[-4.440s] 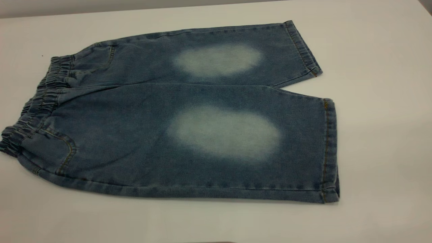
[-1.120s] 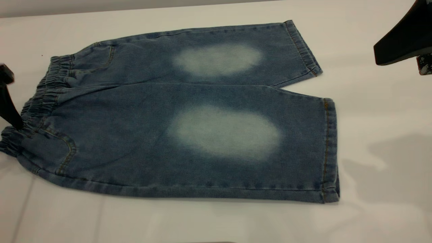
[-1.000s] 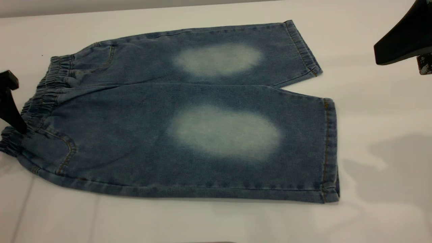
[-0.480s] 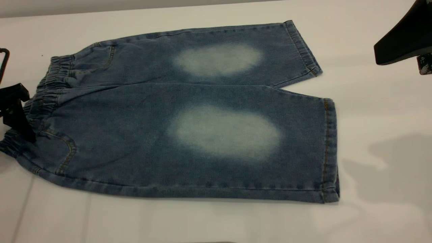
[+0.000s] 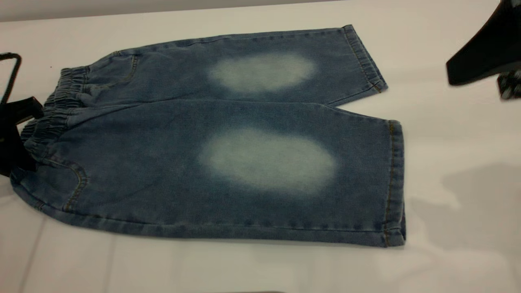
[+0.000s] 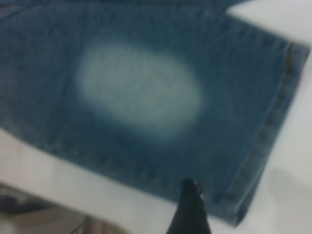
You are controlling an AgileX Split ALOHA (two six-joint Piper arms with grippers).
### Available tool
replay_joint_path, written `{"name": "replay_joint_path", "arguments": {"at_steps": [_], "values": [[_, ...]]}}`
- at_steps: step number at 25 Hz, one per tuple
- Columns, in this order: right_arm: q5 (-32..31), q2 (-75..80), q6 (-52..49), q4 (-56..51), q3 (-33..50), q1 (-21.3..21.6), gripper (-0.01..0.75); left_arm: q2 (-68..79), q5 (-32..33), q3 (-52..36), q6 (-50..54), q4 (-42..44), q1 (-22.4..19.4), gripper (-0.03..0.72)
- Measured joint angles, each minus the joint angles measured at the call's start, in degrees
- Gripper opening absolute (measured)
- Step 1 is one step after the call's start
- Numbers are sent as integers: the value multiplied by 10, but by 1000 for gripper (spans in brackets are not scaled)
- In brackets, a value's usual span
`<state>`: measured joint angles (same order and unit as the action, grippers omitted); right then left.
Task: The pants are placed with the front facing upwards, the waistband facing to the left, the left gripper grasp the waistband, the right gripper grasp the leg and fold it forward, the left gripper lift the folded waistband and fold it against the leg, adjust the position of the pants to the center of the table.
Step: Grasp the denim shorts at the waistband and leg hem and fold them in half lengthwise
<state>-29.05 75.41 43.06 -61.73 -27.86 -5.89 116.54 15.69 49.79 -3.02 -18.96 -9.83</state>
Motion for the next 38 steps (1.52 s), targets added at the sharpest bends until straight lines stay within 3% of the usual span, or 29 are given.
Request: {"name": "replay_joint_path", "arguments": {"at_steps": [4,11,22,38], "values": [[-43,55,0,-22,-1,0,490,7,20,28,-32,3,39,90],[-44,190,20,-56,-3,0,490,6,37,46,-38,-3,90,90],[4,340,119,-163,-10,0,491,-81,56,46,-53,-3,95,90],[-90,439,342,-414,-15,0,487,-85,61,46,-55,-3,96,90]]}}
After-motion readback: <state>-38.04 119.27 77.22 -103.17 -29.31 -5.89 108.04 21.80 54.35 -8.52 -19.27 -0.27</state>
